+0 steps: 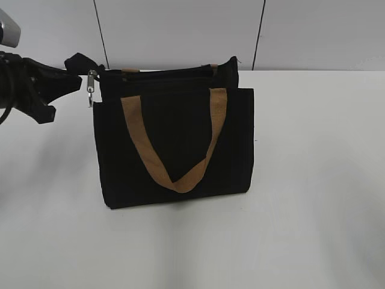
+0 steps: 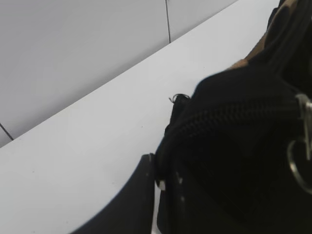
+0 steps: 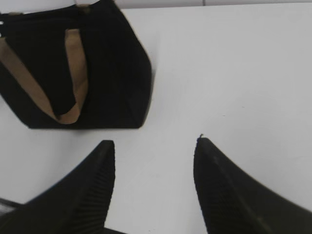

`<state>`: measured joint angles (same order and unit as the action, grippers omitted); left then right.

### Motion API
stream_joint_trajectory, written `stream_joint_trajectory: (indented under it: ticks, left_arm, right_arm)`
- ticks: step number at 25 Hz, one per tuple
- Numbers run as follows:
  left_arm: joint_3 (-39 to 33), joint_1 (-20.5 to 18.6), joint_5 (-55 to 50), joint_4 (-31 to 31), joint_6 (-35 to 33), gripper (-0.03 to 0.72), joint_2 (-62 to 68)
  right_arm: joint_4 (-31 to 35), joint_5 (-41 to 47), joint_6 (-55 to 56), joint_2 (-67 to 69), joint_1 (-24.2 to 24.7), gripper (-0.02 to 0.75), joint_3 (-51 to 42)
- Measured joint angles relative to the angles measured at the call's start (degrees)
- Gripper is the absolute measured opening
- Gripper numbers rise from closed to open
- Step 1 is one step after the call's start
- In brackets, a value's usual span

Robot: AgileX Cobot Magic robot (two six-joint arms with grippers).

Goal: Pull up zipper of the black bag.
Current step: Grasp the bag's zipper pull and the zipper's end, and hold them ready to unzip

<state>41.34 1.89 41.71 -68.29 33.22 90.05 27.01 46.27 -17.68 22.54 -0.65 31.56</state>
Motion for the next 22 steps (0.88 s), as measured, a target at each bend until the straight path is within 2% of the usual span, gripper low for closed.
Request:
stream_joint_trajectory:
  ticks: [4, 6, 8, 10, 13, 15, 18, 22]
  left_arm:
    - [0.00, 0.00, 0.07, -0.27, 2.57, 0.027, 0.00]
    - [0.06, 0.00, 0.11, -0.43, 3.70, 0.027, 0.00]
    - [0.25, 0.00, 0.37, -0.57, 4.23, 0.027, 0.00]
    - [0.41, 0.00, 0.41, -1.03, 4.75, 0.027, 0.00]
    - [0.79, 0.00, 0.61, -3.53, 7.24, 0.027, -0.02]
    - [0.79, 0.00, 0.66, -5.46, 9.04, 0.027, -0.02]
    - [1.07, 0.00, 0.81, -8.35, 12.11, 0.027, -0.02]
    - [2.76, 0.00, 0.88, -13.60, 16.99, 0.027, -0.07]
  right_arm:
    - [8.61, -1.09, -11.37, 16.83, -0.07, 0.396, 7.10]
    - [10.54, -1.66, -13.75, 25.78, -1.67, 0.396, 12.46]
    - [10.68, -2.68, -14.21, 32.63, -5.19, 0.396, 16.30]
    - [9.58, -4.52, -12.47, 38.63, -11.61, 0.396, 20.75]
    - [1.57, -7.32, -2.46, 48.14, -21.76, 0.396, 27.53]
    - [-6.75, -8.15, 8.39, 54.30, -28.19, 0.396, 32.92]
    - [-15.88, -8.10, 24.01, 62.47, -35.19, 0.396, 40.92]
    - [-19.00, -7.71, 31.69, 72.19, -42.25, 0.396, 51.30]
